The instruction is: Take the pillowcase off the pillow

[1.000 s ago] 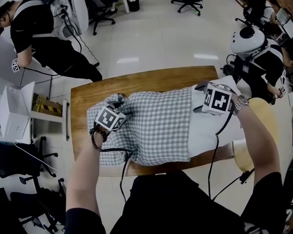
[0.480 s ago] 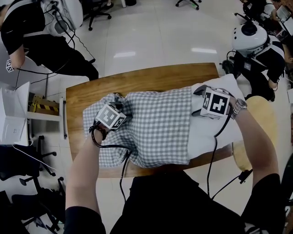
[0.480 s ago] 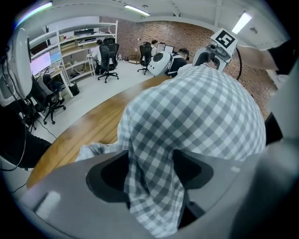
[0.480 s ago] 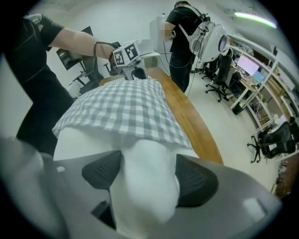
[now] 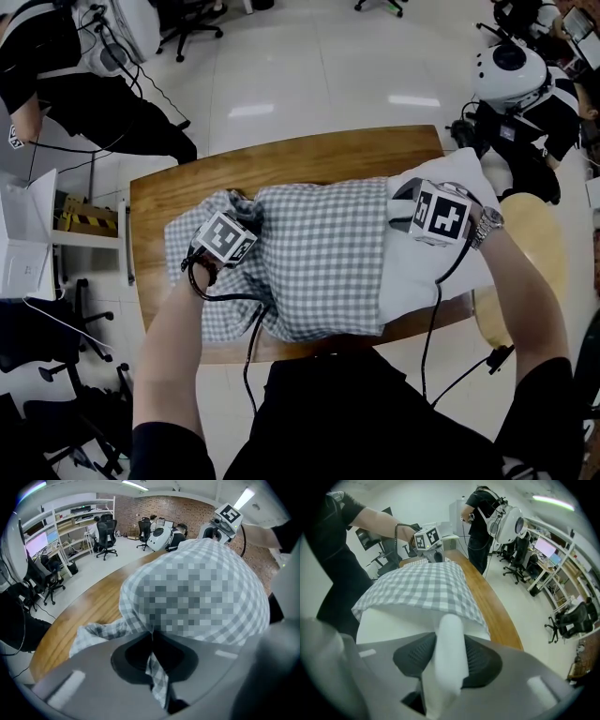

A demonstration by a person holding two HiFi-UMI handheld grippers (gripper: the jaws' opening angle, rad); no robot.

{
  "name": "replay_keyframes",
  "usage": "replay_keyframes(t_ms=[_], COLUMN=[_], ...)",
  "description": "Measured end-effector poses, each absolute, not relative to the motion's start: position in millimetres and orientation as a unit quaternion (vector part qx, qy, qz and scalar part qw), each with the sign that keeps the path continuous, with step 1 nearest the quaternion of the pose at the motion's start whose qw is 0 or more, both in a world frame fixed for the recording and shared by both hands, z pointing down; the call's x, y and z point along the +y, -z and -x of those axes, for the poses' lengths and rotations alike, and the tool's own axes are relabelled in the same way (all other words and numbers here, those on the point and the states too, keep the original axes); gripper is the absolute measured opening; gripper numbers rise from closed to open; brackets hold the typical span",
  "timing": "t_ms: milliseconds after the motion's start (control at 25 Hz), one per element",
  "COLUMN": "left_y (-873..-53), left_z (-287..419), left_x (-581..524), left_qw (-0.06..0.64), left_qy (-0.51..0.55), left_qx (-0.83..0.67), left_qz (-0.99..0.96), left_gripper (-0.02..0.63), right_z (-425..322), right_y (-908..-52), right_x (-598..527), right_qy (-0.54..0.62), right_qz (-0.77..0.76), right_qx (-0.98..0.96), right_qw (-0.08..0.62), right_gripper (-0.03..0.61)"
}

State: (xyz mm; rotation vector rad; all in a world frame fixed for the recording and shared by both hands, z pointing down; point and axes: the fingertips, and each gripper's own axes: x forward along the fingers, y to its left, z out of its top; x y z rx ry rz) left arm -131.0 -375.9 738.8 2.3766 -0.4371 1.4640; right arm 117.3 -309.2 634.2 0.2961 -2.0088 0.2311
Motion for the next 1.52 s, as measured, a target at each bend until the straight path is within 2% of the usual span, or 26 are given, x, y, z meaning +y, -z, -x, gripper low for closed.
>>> replay_keyframes(t_ms=[200,320,1080,1520], left_y=[-720,-703,-656,-645], left_z=[150,165,253,304], left_x=[-380,-389,-353,-335], left_qw=[0.147,0.149,0.153,0.178], left_qy=[-0.514,-0.511,-0.493,-0.478], left_qx=[-0.187,-0.221,-0.378,-0.43], left_qz=[-0.824,-0.817,-0.769,-0.745], left_gripper=[0.008,0.008,0.008,0.008], right_z=[-116,-117,-137,-171], right_y=[-615,-600,-567,-568], right_x=[-303,-306,-265,-261], right_qy=[-0.078,-0.061,-0.022,-0.014], right_qz=[-0.141,-0.151,-0.22,-0.255], right_qx=[-0.828,-0.822,-0.792,-0.777], right_qw=[0.536,0.546,0.57,0.575], right_gripper=[0.047,0.018,0.011,0.011])
